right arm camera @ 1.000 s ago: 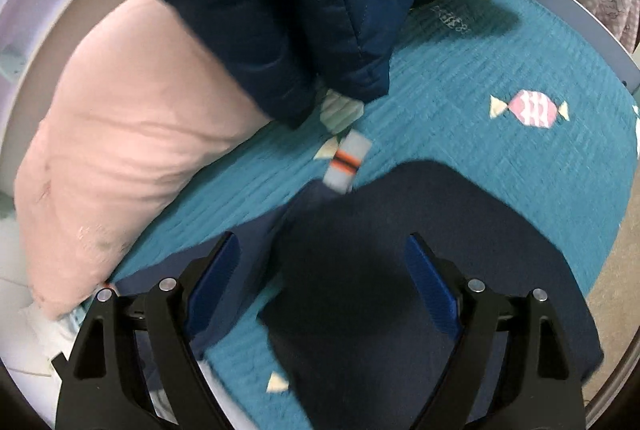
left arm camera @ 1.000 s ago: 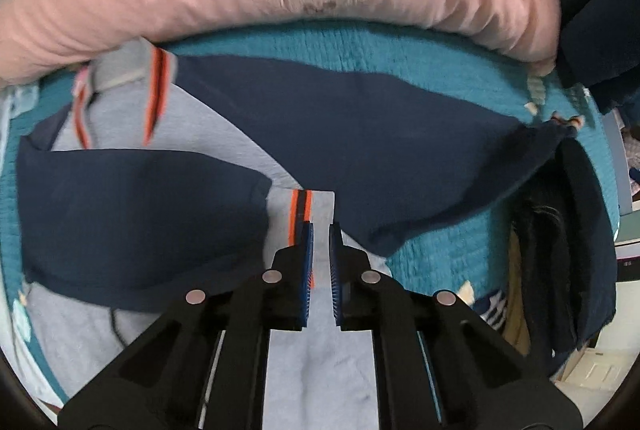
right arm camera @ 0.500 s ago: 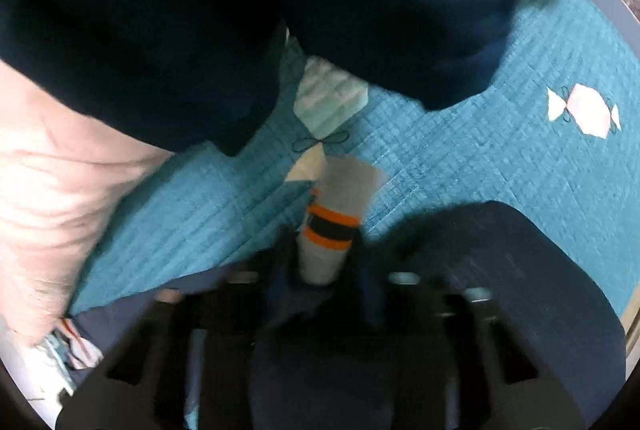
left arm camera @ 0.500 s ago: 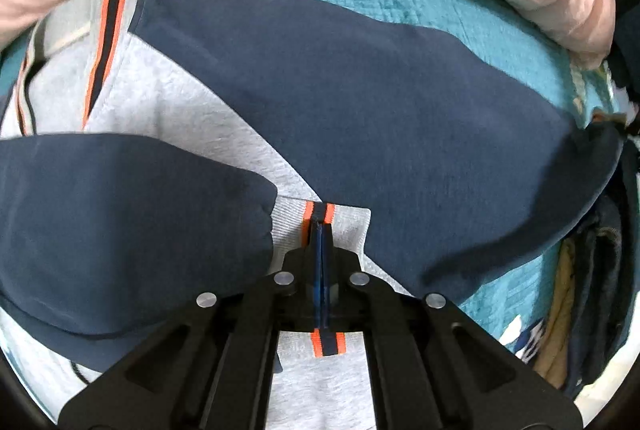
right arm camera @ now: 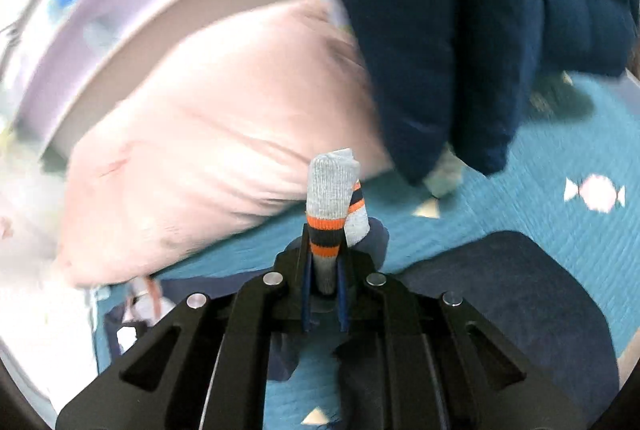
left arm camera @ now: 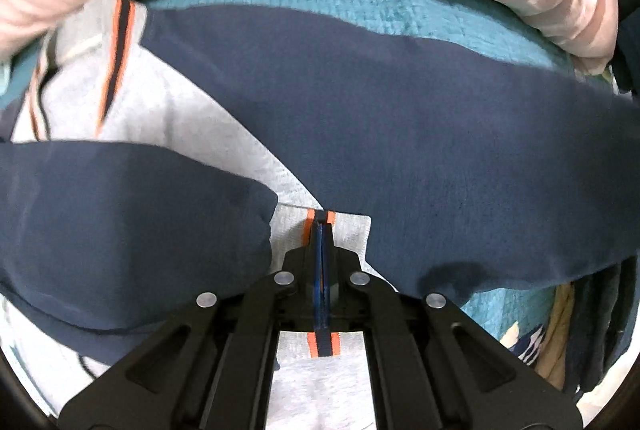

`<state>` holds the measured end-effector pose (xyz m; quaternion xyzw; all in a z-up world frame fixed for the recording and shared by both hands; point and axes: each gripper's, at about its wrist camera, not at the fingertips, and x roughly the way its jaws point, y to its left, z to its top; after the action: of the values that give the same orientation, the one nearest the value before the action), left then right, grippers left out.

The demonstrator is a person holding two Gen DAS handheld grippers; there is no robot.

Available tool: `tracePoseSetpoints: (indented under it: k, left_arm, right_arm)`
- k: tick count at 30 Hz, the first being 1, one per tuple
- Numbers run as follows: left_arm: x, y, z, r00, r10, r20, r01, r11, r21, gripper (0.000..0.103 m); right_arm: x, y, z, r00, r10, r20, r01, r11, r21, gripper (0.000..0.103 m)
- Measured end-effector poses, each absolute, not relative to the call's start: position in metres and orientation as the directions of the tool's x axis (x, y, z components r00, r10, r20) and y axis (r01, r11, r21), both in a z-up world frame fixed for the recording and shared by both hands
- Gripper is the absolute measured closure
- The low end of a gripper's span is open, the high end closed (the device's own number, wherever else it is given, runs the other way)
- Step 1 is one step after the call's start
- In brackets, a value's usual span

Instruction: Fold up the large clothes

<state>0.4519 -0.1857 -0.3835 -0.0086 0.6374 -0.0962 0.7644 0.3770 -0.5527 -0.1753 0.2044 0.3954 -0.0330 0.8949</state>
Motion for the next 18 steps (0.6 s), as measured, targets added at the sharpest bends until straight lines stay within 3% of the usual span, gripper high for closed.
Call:
tracePoseSetpoints:
  k: [8,18]
  left_arm:
    - [0.430,-0.159,-0.305,0.275,-0.195,-0.942,0.176,0.973,-0.150,0.102]
    - [0.385,-0.031,-0.211,0.440,-0.164,-0.883,0.096,0.986,-0.135,0.102]
  right_arm:
    - [0.347,-0.468,-0.116,0.721,0.199,-0.664,0.092,0.922,0.376,0.094]
    - [0.354,-0.296,-0.104,0.683,0.318,-0.657,-0.062,0.922,0.382,0.094]
